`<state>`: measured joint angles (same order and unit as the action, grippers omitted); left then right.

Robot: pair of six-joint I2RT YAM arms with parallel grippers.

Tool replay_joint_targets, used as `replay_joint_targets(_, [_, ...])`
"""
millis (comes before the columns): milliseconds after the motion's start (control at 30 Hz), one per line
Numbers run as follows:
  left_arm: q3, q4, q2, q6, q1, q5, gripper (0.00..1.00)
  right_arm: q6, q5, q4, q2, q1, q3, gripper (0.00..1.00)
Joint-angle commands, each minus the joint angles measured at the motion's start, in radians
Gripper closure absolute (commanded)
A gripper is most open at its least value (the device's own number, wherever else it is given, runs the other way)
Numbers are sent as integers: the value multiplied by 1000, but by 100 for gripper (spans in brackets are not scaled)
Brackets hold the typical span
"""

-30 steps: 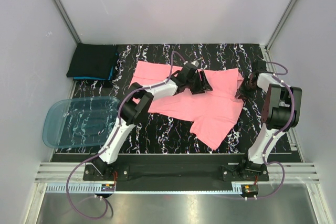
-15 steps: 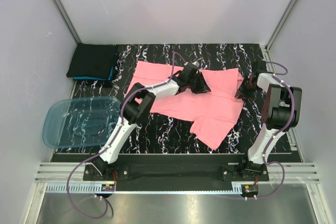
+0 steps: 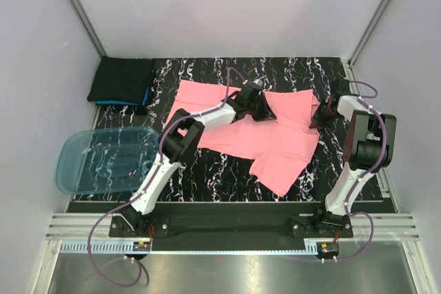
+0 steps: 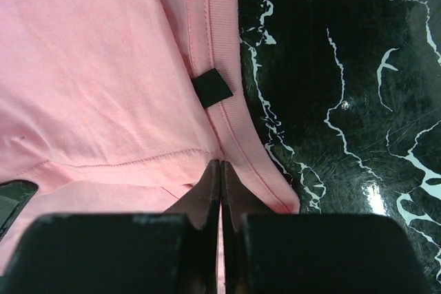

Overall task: Fold and stack the t-shirts
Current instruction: Fold the tshirt

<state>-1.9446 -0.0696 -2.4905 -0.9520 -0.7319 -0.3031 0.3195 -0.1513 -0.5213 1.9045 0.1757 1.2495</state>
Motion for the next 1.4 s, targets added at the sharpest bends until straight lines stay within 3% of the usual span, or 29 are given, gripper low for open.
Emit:
replay_joint_targets(0, [-39,-2,25,6,3,-18,100,-3,4,-34,-73,-5,41,100])
replay_joint_targets(333, [-17,2,42,-4,25,-47,100,-3,3,-39,-117,-12,-5,100])
replay_joint_targets(467, [-16,13,32,-21,25,-59,100,10,10,-16,-98,-16,-7,73])
replay_joint_targets(900, [-13,28,24,-25,25,-68,100,9,53,55,-7,-38,-30,72])
replay_joint_targets(1367, [-14,30,19,-33,25,-68,100,-8,82,40,-35,-41,-22,69])
